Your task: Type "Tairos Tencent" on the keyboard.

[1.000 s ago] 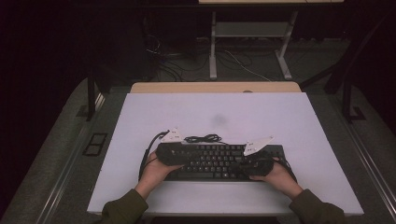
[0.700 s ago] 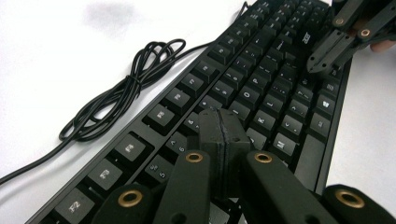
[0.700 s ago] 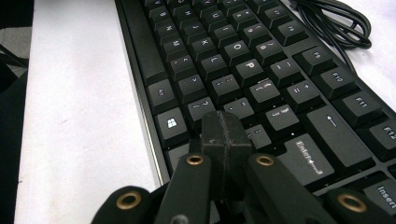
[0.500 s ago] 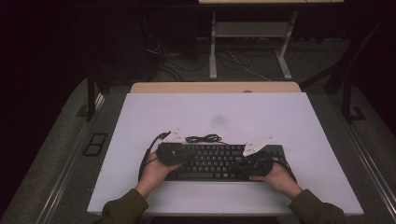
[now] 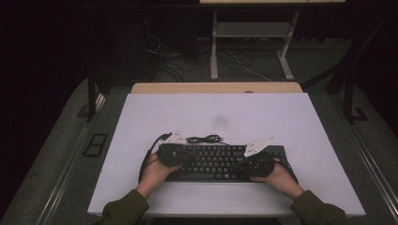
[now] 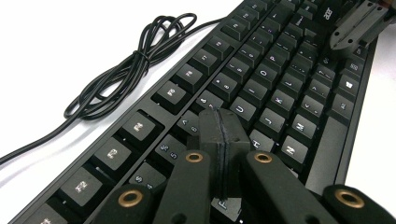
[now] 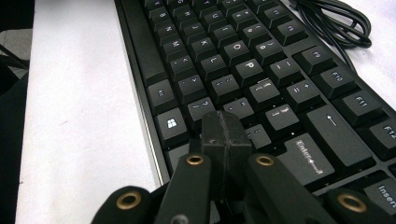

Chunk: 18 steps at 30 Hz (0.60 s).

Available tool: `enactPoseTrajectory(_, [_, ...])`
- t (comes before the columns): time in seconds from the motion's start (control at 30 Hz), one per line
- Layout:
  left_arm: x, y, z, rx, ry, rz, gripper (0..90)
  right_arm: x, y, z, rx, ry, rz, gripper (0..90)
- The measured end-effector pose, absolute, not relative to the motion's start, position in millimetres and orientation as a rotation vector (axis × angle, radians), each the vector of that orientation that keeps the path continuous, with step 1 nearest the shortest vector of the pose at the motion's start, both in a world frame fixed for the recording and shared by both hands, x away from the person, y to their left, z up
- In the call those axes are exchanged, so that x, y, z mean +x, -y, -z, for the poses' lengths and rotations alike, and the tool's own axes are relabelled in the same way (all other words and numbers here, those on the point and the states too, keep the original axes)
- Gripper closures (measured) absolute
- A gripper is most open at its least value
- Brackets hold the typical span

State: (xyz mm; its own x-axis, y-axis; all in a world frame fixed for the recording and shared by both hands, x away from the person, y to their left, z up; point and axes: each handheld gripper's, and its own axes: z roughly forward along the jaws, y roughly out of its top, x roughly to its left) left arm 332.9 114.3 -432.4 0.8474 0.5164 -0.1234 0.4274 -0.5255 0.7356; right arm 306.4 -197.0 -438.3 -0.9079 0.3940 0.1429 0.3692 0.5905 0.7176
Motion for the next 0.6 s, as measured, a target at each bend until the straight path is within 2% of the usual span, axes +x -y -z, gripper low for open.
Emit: enactPoseTrajectory(0.6, [331.6, -116.2, 425.8, 2.175, -0.682, -0.15, 88.9, 306.5, 197.1, 438.4, 0.667, -2.774, -1.241, 89.3])
